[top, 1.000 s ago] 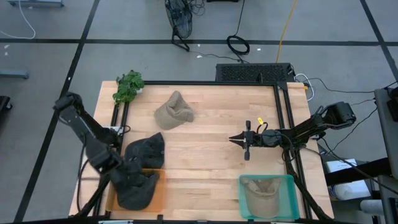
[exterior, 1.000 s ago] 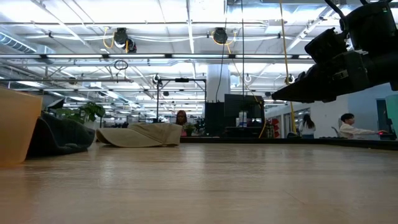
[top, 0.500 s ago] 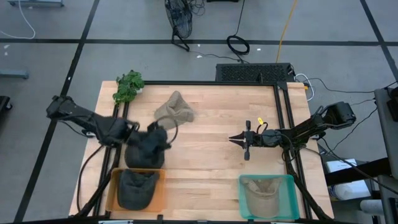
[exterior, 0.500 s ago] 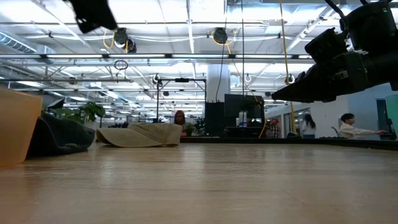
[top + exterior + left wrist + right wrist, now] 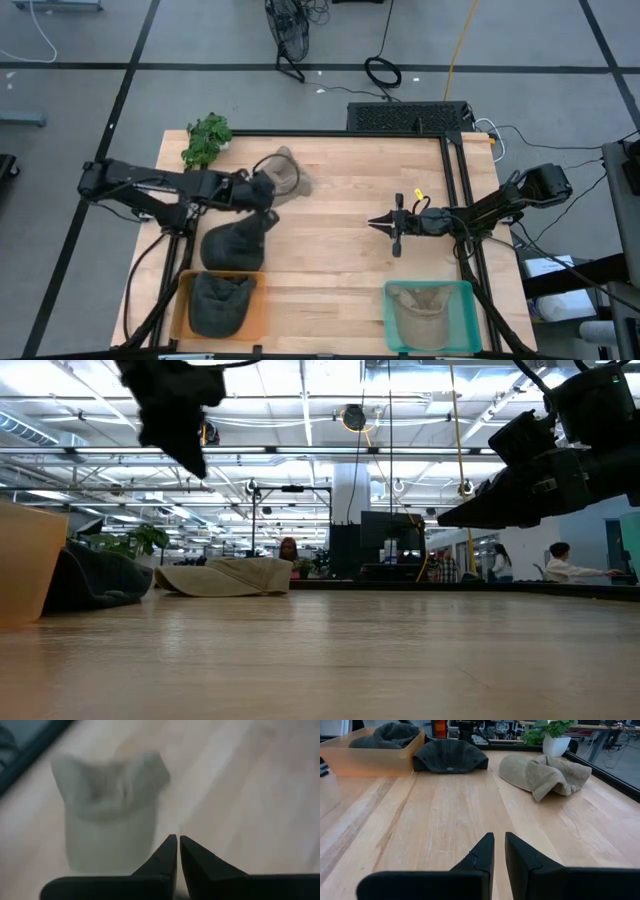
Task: Pick & Place hat
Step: Put the brown cap into the blue bin
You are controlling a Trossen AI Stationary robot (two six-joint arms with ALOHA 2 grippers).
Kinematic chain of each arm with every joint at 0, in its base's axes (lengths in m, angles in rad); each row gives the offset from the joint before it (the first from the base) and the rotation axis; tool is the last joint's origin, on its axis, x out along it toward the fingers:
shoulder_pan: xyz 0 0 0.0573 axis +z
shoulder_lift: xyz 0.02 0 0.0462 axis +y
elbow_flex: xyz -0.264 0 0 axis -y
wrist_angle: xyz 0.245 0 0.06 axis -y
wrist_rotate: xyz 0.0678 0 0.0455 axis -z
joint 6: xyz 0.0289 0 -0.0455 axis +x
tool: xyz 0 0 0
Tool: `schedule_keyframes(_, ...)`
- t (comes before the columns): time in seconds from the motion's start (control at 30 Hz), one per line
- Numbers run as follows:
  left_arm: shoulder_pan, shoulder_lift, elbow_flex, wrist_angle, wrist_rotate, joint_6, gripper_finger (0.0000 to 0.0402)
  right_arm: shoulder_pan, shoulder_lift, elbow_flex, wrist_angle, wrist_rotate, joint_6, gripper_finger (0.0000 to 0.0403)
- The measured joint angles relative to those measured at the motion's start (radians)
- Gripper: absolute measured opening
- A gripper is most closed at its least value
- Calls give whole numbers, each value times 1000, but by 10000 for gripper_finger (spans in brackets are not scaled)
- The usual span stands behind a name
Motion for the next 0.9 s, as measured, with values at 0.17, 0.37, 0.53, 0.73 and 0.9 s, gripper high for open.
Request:
schedule_keyframes(0.17,98,19,0,274,-9,216,30,0,0,0,2,0,-1,22)
schedule_keyframes(0.37,181,21,1,346,-14,418,31,0,0,0,1,42,-2,22)
schedule_keyframes(0.53,235,36,1,168,-86,533,31,-8,0,0,-12,47,-11,22)
schedule_keyframes(0.73,266,101,3,153,61,679,45,-25,0,0,-2,47,-3,23)
schedule_keyframes(0.9,264,195,0,90,37,750,111,-26,0,0,10,46,15,23)
